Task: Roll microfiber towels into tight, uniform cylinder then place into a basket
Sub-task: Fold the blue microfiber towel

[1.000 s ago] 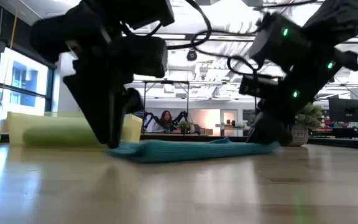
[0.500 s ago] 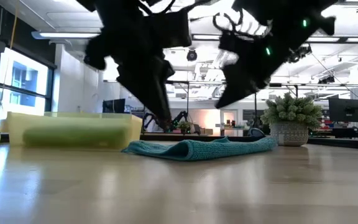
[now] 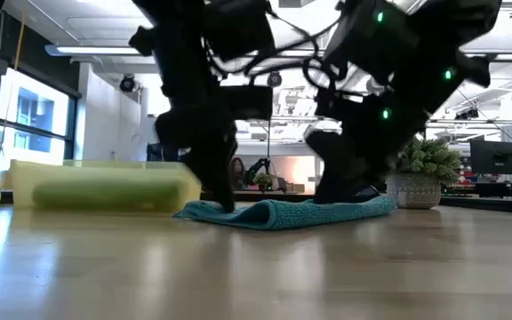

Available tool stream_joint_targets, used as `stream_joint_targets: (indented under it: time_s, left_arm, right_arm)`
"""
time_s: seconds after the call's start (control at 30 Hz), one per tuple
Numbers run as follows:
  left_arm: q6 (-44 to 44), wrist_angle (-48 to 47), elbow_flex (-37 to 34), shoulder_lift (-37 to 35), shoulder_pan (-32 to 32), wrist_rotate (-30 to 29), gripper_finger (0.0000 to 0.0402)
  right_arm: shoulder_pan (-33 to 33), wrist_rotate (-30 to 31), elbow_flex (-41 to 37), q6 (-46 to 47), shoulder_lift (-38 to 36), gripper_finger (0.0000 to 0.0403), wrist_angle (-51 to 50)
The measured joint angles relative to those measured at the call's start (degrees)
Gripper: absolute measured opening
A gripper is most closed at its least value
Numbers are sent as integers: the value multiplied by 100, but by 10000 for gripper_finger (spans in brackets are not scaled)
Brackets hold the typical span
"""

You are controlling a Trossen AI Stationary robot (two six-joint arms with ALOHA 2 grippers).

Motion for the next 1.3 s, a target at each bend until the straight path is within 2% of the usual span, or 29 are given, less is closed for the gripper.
stream_joint_targets:
  time_s: [0.17,0.3,0.5,0.7,0.9,1.1,1.17,1.3]
  left_arm:
    - [-384,113,26,296,-236,69,94]
    - [-707,398,23,369,-461,299,94]
    - [-457,1109,-11,304,-745,748,94]
    - [-191,1086,-14,71,-785,441,94]
    - [207,1171,-7,33,-785,254,94]
    - [584,1217,-2,26,-747,160,94]
    - [619,1201,-2,26,-717,158,94]
    - [429,1180,-3,78,-703,119,94]
  right_arm:
    - [-67,110,18,-550,168,133,-306]
    - [-185,516,14,-1159,120,133,-693]
    - [-307,636,143,-1390,-354,133,-949]
    - [90,-19,455,-590,-848,133,-920]
    - [731,-103,598,-578,-914,133,-622]
    - [1116,-1219,593,-395,-914,133,-64]
    - [1199,-1314,593,-402,-916,133,67]
    - [1306,-1397,593,174,-916,133,94]
